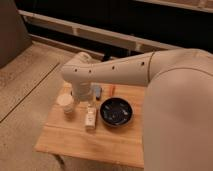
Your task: Place the bottle in the ceramic bowl
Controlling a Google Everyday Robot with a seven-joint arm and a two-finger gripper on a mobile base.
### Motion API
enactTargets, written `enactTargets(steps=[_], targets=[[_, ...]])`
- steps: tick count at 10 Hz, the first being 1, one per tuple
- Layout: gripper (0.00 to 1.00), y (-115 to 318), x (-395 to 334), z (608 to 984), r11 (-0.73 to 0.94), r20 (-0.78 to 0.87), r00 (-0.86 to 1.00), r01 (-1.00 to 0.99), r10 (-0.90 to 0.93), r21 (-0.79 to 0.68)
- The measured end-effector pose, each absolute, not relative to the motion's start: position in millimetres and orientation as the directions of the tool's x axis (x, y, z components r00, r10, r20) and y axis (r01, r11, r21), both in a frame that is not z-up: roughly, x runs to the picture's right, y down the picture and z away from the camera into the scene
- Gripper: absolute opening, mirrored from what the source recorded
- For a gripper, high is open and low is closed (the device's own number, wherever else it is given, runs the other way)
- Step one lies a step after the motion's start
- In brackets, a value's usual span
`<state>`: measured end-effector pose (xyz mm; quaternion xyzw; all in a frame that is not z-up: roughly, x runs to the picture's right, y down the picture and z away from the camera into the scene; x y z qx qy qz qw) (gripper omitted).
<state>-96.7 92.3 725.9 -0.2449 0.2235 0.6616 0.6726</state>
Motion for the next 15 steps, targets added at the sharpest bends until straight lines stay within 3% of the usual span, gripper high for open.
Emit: enactTargets(steps=[3, 8, 15], targets=[[0.65, 102.3, -90.6, 744.1, -0.034, -0.639, 0.002, -0.998, 0.769, -0.044], [0.65, 75.3, -94.5, 767.2, 0.006, -0.53, 0.062, -0.994, 0.846, -0.106], [0.65, 93.2, -94.5, 798.0, -0.007, -0.57, 0.077, -0.99, 0.818, -0.144]])
